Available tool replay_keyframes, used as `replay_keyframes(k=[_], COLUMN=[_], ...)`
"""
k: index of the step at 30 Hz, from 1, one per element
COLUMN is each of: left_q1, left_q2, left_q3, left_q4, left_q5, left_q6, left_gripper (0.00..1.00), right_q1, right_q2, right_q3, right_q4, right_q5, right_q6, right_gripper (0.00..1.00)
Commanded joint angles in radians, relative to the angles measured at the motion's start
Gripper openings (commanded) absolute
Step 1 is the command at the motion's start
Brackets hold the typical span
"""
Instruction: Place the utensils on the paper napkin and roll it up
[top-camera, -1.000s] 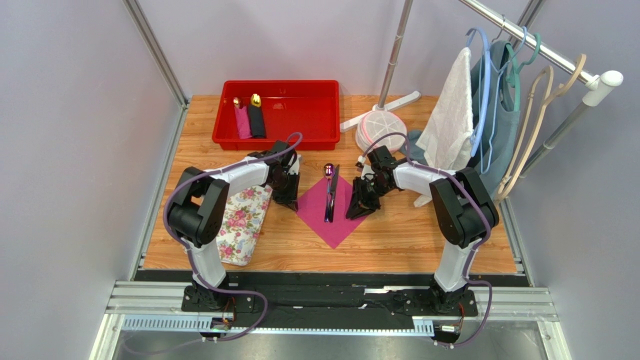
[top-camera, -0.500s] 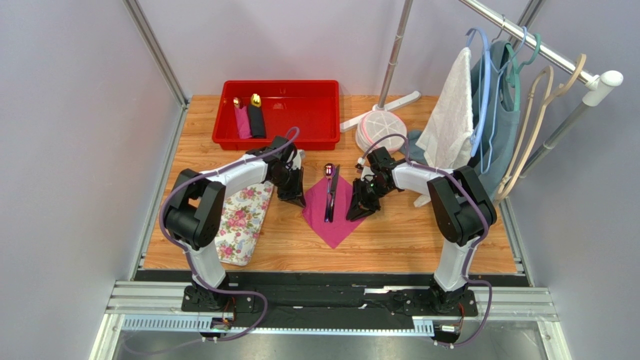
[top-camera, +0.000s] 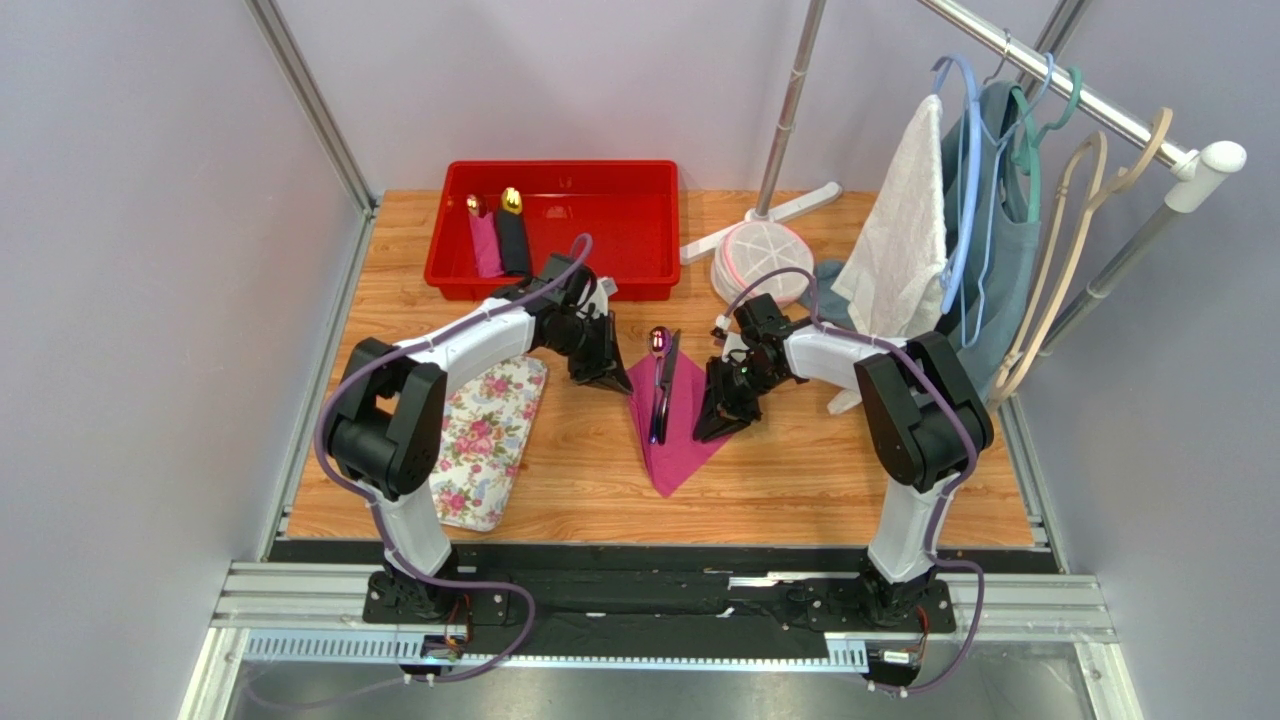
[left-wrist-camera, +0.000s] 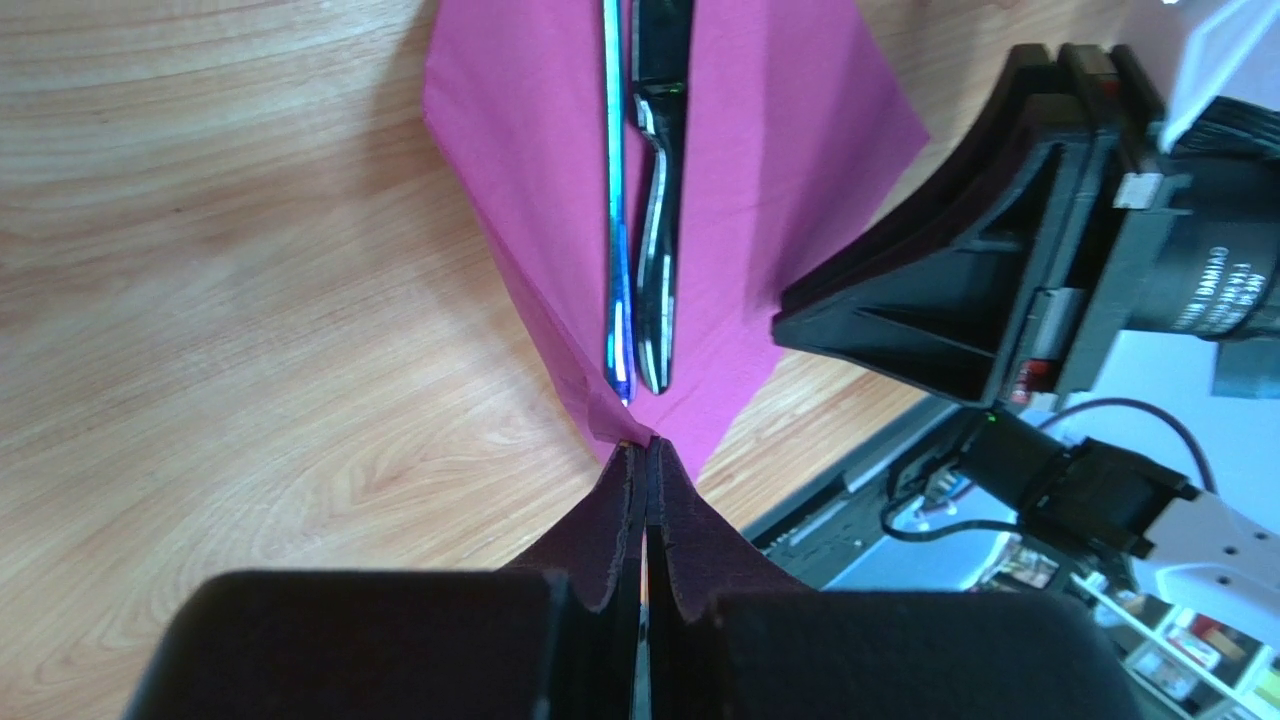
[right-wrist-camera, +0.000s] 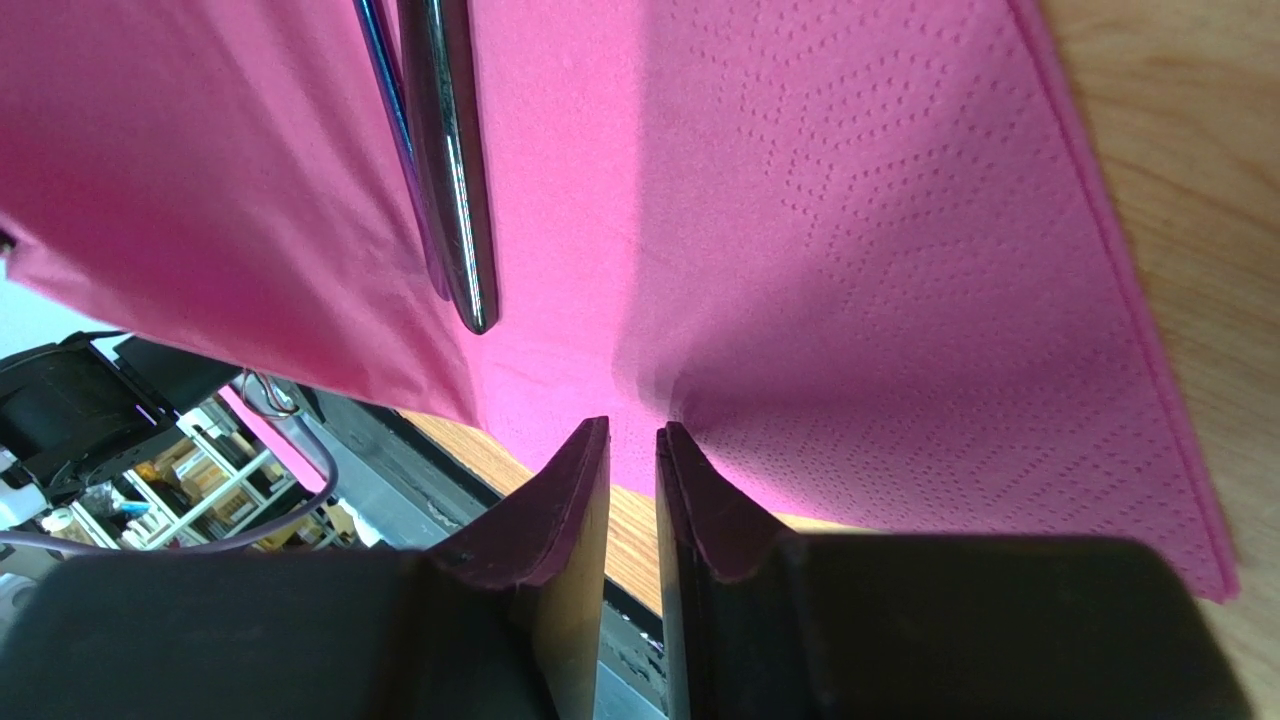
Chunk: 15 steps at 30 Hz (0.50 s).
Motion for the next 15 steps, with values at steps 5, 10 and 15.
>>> replay_keyframes(k=[5, 10, 15], left_q1=[0.006, 0.006, 0.006], left_q2=[-0.044, -0.044, -0.051], left_q3=[0.039, 0.047, 0.045], left_q4=[0.049, 0.054, 0.06], left_q5=[0.061, 0.081, 0.104], left_q6=[-0.073, -0.096, -0.116], left_gripper=[0.0, 0.0, 0.0], right_q1=[0.006, 0.006, 0.006], right_q2=[0.006, 0.01, 0.01], right_q3=[0.02, 0.022, 0.02], right_q4=[0.006, 0.007, 0.004], right_q5=[0.013, 0.015, 0.019], right_q6=[-0.016, -0.014, -0.014], right_gripper=[0.21, 0.2, 0.2])
